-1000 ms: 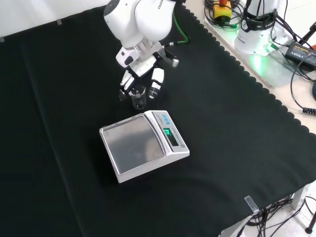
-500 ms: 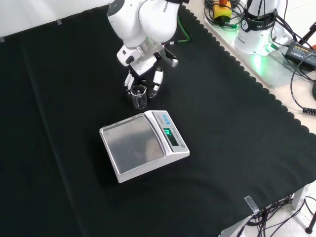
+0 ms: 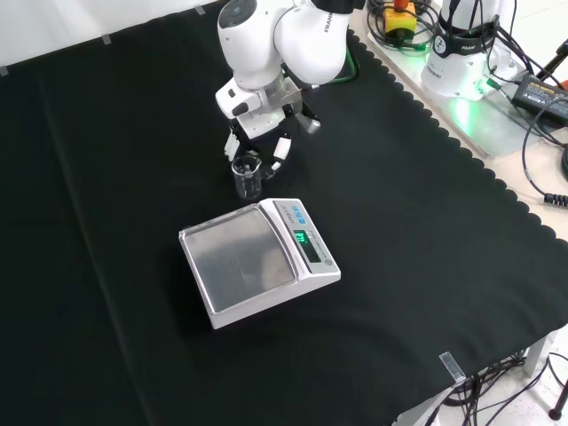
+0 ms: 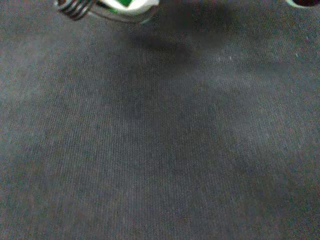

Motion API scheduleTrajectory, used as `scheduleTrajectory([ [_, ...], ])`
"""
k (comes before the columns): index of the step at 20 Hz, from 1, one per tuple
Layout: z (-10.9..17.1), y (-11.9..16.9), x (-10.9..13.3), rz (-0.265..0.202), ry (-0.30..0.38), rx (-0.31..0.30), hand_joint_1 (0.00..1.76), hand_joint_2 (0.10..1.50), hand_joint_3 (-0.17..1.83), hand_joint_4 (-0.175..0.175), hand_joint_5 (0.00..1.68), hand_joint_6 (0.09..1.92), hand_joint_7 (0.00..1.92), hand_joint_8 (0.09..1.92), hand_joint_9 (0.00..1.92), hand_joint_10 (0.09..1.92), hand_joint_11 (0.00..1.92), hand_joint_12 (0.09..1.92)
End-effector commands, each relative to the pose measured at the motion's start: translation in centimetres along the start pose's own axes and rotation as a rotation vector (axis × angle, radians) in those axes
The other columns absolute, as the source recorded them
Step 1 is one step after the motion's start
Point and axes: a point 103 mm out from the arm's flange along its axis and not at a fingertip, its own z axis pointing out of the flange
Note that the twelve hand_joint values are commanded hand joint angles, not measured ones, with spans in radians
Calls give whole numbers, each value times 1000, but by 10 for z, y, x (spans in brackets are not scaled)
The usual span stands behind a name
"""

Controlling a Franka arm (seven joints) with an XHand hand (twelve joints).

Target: Pick up the beaker.

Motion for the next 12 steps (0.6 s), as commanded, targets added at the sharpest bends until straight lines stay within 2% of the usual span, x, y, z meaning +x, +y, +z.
scheduleTrajectory([
  [1, 1, -3, -7, -66, 33, 152, 764, 701, 529, -109, 424, 889, 435, 1011, 917, 714, 946, 1200],
  [4, -2, -2, -11, -78, 29, 163, 689, 678, 524, -99, 262, 727, 185, 954, 515, 826, 616, 1371],
  [6, -4, 0, -9, -81, 25, 170, 657, 672, 496, -98, 222, 596, 83, 928, 335, 890, 476, 1416],
  [10, -5, 2, -10, -77, 24, 179, 621, 677, 424, -96, 222, 401, 7, 898, 167, 954, 321, 1449],
  [11, -9, 8, 29, -67, -12, 183, 616, 683, 406, -95, 233, 361, 3, 888, 153, 958, 308, 1451],
  [12, -10, 10, 42, -63, -20, 185, 613, 686, 394, -95, 241, 335, 1, 881, 143, 958, 299, 1453],
])
